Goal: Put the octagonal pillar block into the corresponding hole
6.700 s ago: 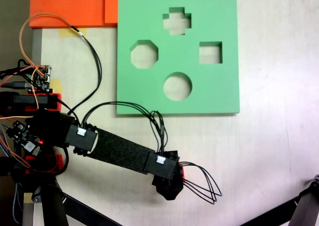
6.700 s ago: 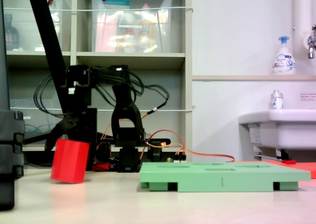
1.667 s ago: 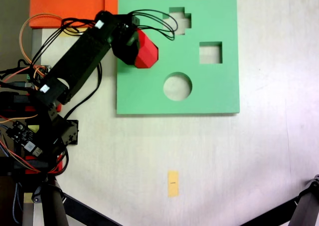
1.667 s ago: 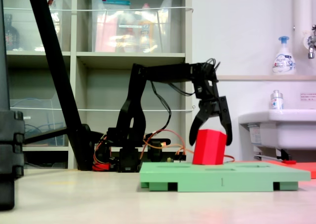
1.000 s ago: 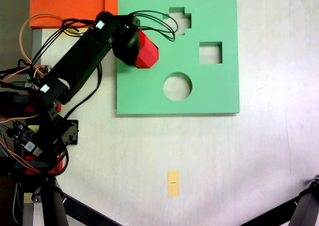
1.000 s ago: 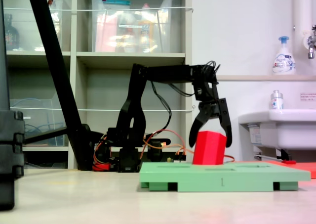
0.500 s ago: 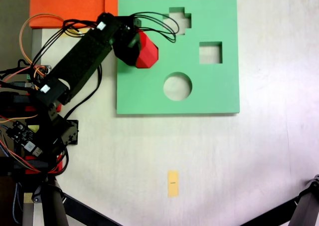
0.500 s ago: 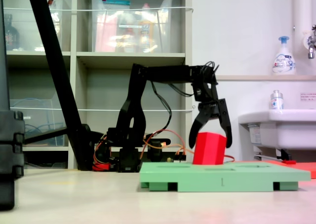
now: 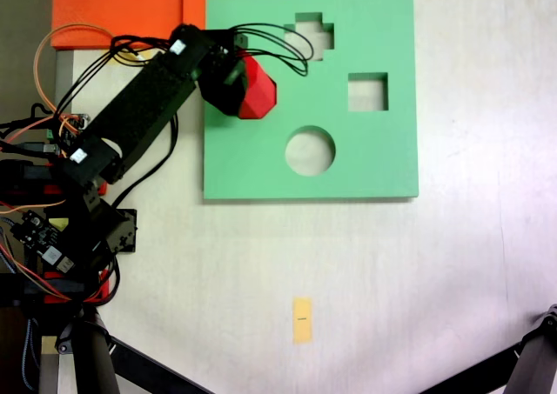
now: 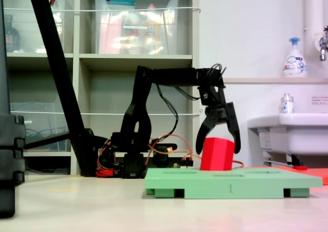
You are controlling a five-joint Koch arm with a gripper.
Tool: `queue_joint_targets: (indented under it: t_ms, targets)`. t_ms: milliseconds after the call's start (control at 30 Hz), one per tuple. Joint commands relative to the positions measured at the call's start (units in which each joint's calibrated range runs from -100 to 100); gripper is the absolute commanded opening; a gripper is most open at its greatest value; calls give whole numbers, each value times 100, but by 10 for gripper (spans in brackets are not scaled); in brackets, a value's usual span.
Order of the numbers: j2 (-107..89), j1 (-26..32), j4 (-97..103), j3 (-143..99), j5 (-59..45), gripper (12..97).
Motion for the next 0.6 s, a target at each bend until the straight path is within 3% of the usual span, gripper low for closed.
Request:
queue_joint_targets:
  t_ms: [0,233,433,567]
  targets:
    - [-64,-59,-10,-7,-20,603]
    - [-106,-59,-19,-7,-20,825]
    - [-190,-59,-19,-7,-34,826]
    - [-329,-34,-19,103,-49,897]
